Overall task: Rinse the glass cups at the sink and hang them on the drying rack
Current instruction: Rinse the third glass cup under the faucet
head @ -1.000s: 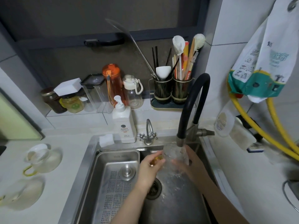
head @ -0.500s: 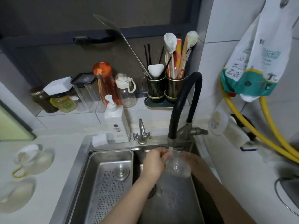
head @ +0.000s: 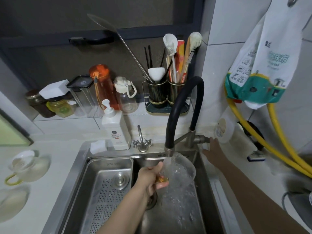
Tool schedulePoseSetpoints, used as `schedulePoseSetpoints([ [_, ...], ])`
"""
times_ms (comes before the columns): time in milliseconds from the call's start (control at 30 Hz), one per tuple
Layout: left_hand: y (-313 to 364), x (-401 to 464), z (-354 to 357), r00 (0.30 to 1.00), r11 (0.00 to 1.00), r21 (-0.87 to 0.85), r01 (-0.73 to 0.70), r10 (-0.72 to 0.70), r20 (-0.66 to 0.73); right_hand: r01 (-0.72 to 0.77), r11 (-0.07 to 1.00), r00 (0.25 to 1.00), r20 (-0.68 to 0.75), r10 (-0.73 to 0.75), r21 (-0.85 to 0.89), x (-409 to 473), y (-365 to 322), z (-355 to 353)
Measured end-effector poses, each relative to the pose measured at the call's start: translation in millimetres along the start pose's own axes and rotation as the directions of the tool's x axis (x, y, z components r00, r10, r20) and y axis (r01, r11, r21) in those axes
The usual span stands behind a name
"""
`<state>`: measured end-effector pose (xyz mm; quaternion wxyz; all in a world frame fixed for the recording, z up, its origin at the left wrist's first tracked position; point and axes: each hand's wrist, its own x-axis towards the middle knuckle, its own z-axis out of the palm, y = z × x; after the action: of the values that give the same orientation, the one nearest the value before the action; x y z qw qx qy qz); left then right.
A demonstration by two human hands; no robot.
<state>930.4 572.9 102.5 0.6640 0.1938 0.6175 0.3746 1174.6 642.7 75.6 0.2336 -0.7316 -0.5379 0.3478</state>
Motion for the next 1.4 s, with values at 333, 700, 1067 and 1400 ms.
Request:
schedulePoseSetpoints([
  [333,2.0,-13.9,-3.4,0.995,0.995,-0.043,0.092,-0.091,0.026,0.082,0.993,0.995,-0.056,-0.077,0.091,-0.5,-5.6,11.4],
  [700,-20.8,-24.0,-26.4,0.972,0.972,-0.011,0.234,-0.234,-0.036,-0.055,0.862,0.958,0.269,-0.096,0.504,-108.3,-38.4,45.0],
  [1067,-28.5,-46.7,-70.0,0.952,0.949,0.213,0.233,-0.267,0.149,-0.054,0.901,0.994,0.108,0.008,0.43,-172.3,-71.2,82.8],
  [1400,-20.8,-87.7,-110.7,0.955,0.833,0.543,-0.107,-0.067,0.29,-0.161,0.832,0.966,-0.088,0.244,0.531,-239.8,-81.5,119.7],
])
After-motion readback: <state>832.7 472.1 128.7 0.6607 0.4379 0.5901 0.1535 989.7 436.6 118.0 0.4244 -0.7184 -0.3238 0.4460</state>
